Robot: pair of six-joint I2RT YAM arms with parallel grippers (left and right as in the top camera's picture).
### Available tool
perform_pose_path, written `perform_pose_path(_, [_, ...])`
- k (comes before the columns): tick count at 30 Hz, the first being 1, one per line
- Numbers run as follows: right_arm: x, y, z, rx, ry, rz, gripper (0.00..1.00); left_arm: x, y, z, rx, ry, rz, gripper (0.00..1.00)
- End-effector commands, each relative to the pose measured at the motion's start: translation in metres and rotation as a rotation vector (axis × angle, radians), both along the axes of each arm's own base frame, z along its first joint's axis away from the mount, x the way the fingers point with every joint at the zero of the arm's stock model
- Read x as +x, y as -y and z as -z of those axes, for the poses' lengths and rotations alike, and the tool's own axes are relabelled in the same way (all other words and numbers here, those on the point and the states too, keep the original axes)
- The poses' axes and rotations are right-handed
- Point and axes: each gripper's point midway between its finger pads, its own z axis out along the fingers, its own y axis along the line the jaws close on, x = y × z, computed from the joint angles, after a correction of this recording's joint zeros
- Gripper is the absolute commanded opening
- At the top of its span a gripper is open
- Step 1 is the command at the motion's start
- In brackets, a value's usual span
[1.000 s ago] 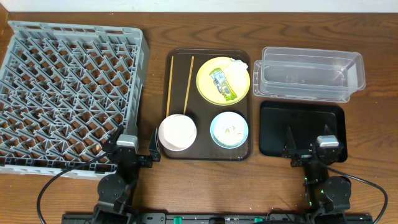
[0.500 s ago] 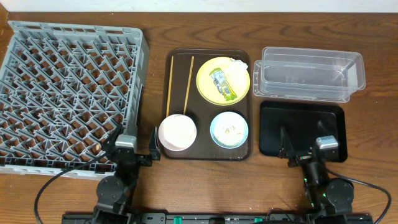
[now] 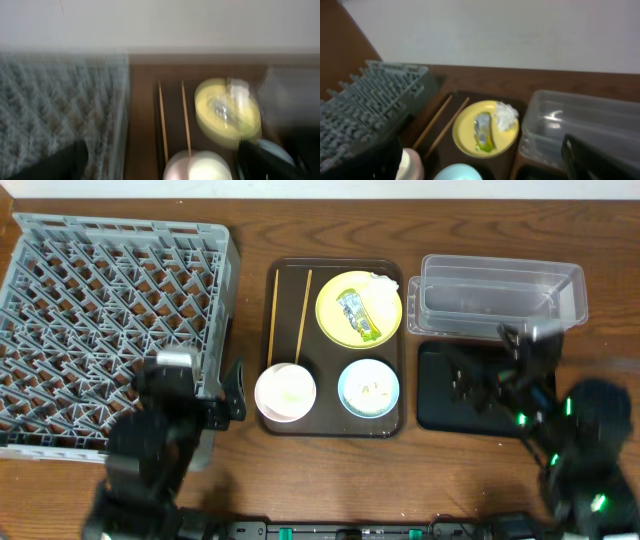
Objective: Sort waste into correct bins and load items into the dishwasher
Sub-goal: 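Grasp the small white cup from the pink bowl with the right gripper and lift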
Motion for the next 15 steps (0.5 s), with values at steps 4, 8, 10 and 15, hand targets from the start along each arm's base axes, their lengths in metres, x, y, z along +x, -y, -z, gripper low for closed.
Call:
perform_pose_path(4, [0.035,-0.059,-0.045,0.16,-0.245,-0.321,0.99,0.009,0.024,-0.019,-0.01,-0.27,0.111,0.95])
perform_pose_path(8, [0.055,-0.081,-0.037,0.254,-0.325,-0.442,0.99,0.015,0.026,-0.009,0.001,-0.342,0.109,0.95])
perform_pose_path(10, [0.062,-0.09,-0.025,0.246,-0.352,-0.456,0.99,0.015,0.026,-0.005,0.005,-0.36,0.107,0.95])
perform_pose_path(15, [0.06,-0.126,0.049,0.087,-0.561,-0.404,0.99,0.002,0.033,0.005,-0.025,-0.429,0.148,0.95])
